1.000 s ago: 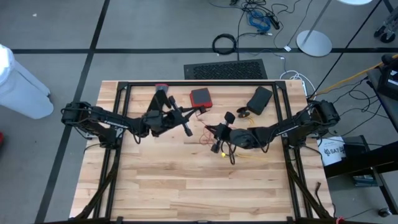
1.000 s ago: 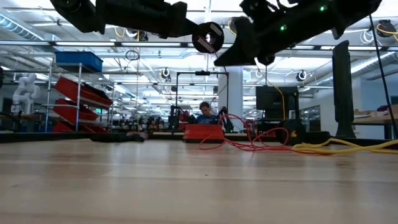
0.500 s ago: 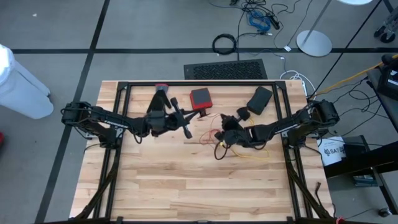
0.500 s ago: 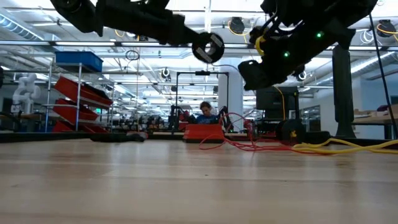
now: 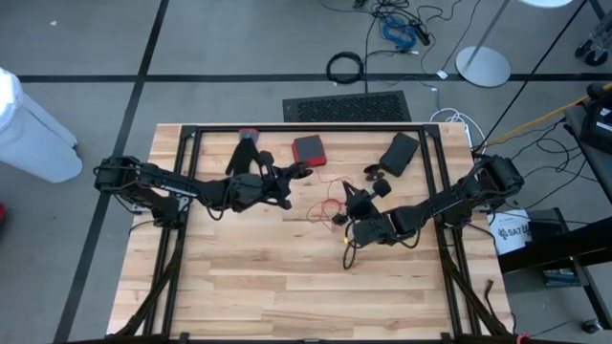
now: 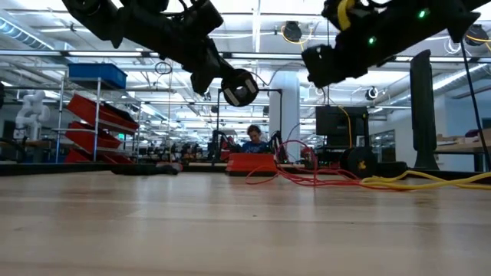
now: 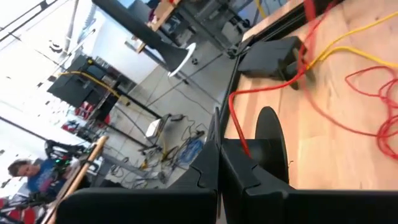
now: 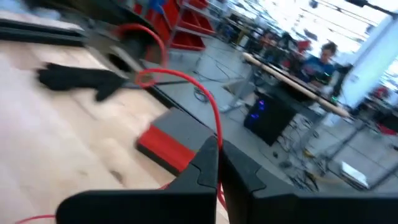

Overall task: Coil cords
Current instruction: Uncoil the red wire from the spool

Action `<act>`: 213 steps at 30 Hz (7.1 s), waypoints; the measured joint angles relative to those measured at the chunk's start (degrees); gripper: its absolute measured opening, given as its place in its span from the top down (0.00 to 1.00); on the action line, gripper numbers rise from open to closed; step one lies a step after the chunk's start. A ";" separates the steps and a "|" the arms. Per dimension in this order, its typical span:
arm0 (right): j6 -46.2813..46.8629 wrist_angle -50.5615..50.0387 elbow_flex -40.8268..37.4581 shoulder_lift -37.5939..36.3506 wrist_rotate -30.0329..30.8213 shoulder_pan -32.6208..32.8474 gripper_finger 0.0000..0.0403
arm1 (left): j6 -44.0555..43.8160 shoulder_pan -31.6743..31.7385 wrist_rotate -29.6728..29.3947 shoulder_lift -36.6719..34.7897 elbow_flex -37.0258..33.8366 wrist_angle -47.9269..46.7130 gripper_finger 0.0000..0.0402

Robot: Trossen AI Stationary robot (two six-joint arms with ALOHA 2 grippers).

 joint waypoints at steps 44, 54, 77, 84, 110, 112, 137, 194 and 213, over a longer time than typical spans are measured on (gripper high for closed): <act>11.84 -10.82 0.00 7.22 -8.30 -10.24 1.00 | -23.97 8.50 23.56 0.00 0.00 2.46 1.00; 17.75 -29.70 0.01 -2.99 -12.00 -8.99 1.00 | -21.44 8.52 23.43 0.00 0.04 -7.14 1.00; 11.97 -21.93 0.02 -4.77 -28.10 -2.41 0.64 | -24.30 8.52 25.49 5.15 0.04 -10.00 1.00; -0.81 -4.34 0.00 3.15 -27.31 -2.52 0.64 | -26.01 8.46 28.70 7.39 0.04 -3.07 1.00; -11.95 21.99 0.00 12.98 -24.46 -6.66 0.66 | -33.38 7.32 29.72 7.48 -0.02 -1.16 0.99; -11.80 22.04 0.00 12.98 -24.31 -6.88 0.66 | -35.57 7.28 29.48 7.48 -0.02 -0.77 0.99; -16.83 28.16 0.04 12.98 -16.93 -7.66 0.77 | -48.53 3.80 21.27 7.48 0.07 3.95 0.99; -1.71 4.95 0.02 7.96 -17.79 -8.57 0.88 | -45.04 3.32 18.09 6.49 0.02 3.78 0.86; 1.08 -16.53 0.02 -3.85 -41.49 -28.09 0.87 | -45.09 3.36 18.49 6.51 0.02 3.75 0.86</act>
